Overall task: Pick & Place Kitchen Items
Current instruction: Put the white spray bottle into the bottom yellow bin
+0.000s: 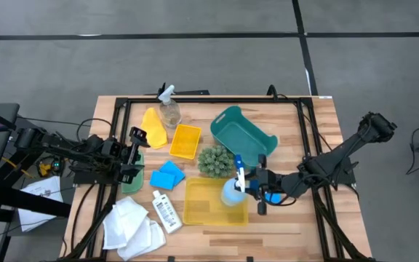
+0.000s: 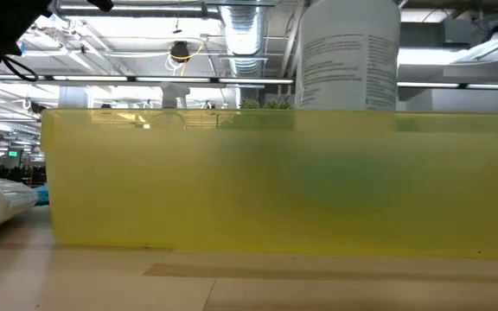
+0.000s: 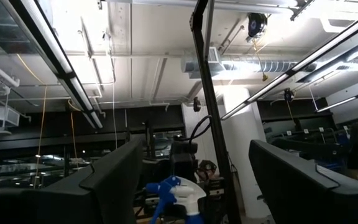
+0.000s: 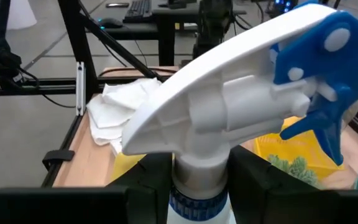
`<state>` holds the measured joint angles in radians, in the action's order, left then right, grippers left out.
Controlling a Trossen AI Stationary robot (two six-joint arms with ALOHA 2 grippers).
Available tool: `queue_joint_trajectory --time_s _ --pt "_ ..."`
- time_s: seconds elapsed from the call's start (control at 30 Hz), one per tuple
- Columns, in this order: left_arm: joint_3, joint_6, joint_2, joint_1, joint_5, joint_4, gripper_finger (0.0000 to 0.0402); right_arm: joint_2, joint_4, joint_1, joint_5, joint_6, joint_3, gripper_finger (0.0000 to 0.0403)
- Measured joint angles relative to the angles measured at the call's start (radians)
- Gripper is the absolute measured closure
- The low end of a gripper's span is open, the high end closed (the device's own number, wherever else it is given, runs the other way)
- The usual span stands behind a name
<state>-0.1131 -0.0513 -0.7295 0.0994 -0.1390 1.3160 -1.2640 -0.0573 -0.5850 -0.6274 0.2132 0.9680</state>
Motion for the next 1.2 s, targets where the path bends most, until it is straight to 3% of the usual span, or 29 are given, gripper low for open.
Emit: queue_joint_trajectory --time_s 0.33,1.2 --pt "0.000 0.000 0.000 0.000 0.000 0.000 0.0112 0.000 0.049 0.014 0.002 0.016 -0.059 0.0292" --pt "0.000 -0.004 0.000 0.000 0.002 -0.008 0.0112 0.000 0.017 0.031 0.025 0.023 -0.058 0.0293"
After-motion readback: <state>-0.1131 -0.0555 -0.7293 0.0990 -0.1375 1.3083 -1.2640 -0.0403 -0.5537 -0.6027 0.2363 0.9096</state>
